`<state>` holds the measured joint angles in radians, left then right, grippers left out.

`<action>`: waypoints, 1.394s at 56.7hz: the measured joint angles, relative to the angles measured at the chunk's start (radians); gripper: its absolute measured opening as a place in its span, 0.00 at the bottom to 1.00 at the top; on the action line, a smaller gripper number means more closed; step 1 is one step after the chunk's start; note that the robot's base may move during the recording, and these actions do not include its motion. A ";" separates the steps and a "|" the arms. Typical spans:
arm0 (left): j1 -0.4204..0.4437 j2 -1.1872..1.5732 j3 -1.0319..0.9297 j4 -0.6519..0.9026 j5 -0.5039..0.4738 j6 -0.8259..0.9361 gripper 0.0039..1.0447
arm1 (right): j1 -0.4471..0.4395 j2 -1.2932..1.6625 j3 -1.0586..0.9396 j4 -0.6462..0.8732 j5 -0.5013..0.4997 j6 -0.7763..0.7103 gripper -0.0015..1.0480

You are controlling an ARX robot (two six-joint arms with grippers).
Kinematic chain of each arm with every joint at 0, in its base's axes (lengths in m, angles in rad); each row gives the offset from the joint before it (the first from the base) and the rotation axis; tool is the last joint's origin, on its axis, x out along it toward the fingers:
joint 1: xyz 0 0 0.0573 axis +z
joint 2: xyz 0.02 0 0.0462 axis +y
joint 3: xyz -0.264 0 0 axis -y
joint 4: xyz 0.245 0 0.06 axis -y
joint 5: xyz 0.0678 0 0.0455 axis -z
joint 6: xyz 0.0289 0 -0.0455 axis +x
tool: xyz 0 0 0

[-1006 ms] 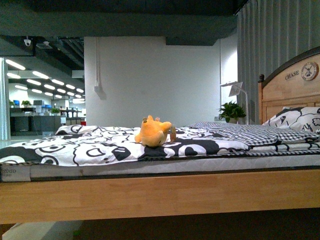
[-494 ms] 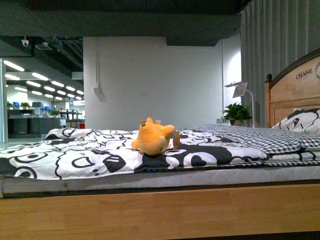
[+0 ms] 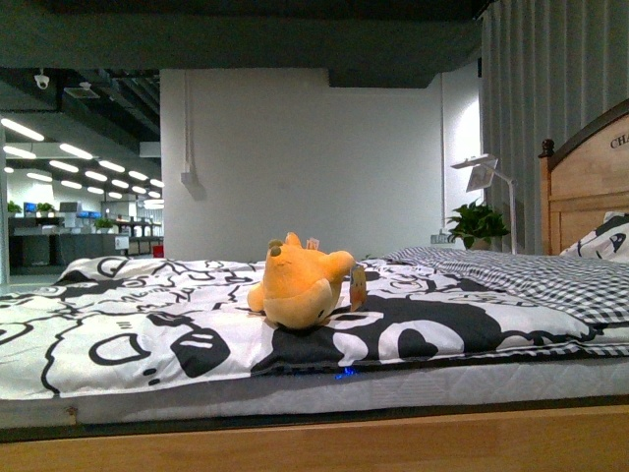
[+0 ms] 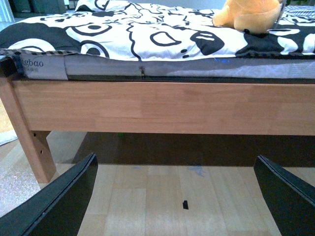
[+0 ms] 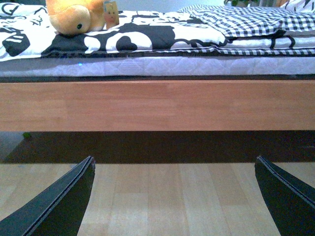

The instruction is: Put away toys

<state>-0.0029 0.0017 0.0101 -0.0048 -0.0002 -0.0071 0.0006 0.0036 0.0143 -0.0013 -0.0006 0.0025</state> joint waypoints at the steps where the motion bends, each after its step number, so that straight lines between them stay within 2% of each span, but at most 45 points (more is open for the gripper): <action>1: 0.000 0.000 0.000 0.000 0.000 0.000 0.94 | 0.000 0.000 0.000 0.000 0.000 0.000 0.94; 79: 0.000 -0.001 0.000 0.000 0.002 0.000 0.94 | 0.000 0.001 0.000 0.000 0.003 0.000 0.94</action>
<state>-0.0025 0.0006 0.0105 -0.0048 0.0013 -0.0067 0.0006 0.0048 0.0143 -0.0013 0.0029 0.0029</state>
